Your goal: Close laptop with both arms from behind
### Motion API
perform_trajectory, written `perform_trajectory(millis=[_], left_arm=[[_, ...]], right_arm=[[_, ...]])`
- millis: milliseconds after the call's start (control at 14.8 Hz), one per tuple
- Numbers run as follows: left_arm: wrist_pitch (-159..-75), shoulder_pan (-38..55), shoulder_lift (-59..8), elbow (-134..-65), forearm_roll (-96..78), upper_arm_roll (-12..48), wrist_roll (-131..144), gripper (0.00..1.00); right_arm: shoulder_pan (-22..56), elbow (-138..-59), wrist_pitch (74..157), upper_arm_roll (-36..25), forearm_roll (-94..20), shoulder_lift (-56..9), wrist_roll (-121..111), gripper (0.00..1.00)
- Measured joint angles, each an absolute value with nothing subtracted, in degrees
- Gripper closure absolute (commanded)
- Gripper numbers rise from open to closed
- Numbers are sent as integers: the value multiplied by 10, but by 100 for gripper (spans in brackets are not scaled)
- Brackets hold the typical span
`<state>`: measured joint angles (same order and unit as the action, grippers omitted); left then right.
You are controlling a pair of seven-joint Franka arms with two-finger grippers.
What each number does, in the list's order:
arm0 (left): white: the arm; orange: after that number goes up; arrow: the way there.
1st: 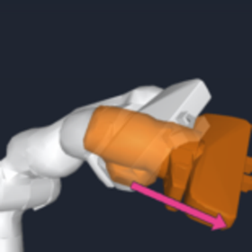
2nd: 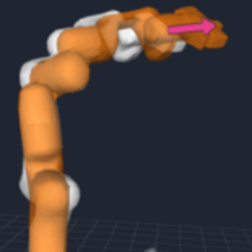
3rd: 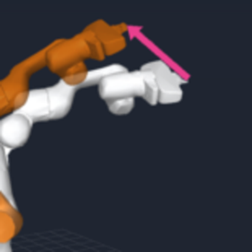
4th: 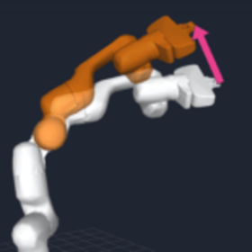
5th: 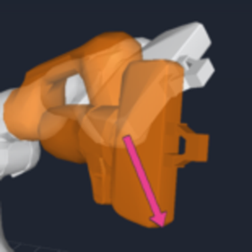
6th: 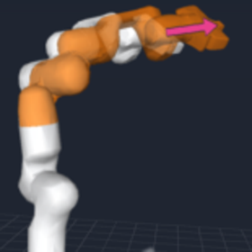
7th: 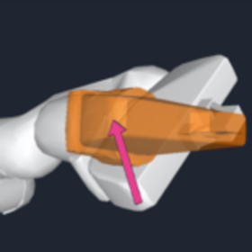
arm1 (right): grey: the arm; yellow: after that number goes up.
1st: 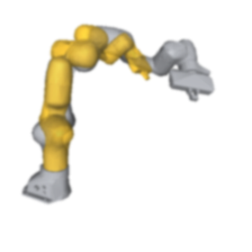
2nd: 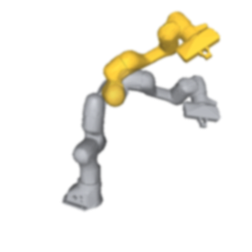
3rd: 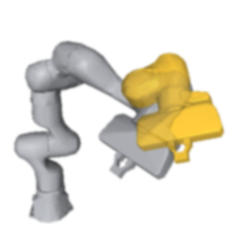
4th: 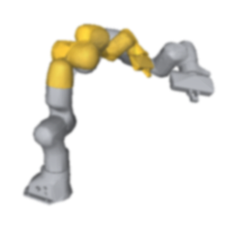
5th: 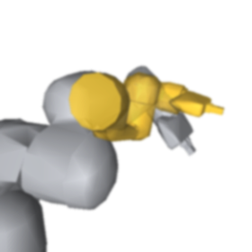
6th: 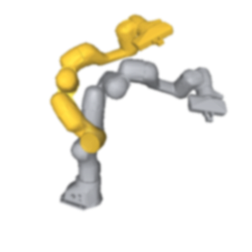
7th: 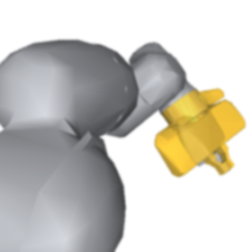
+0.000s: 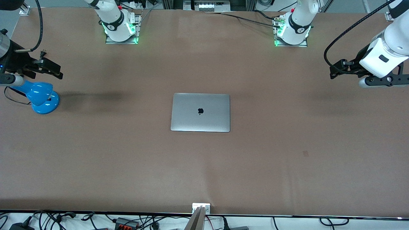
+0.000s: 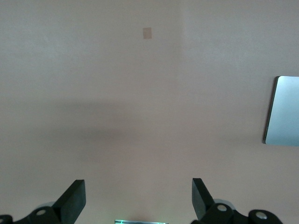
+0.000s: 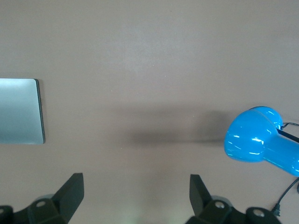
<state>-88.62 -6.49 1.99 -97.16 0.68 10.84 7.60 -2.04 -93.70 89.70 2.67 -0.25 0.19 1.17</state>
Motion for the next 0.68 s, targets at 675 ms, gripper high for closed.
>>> perform_trajectory(millis=[675], left_arm=[[-887, -65, 23, -971, -4, 108, 114, 0]], right_arm=[[-20, -937, 897, 28, -3, 2, 12, 0]])
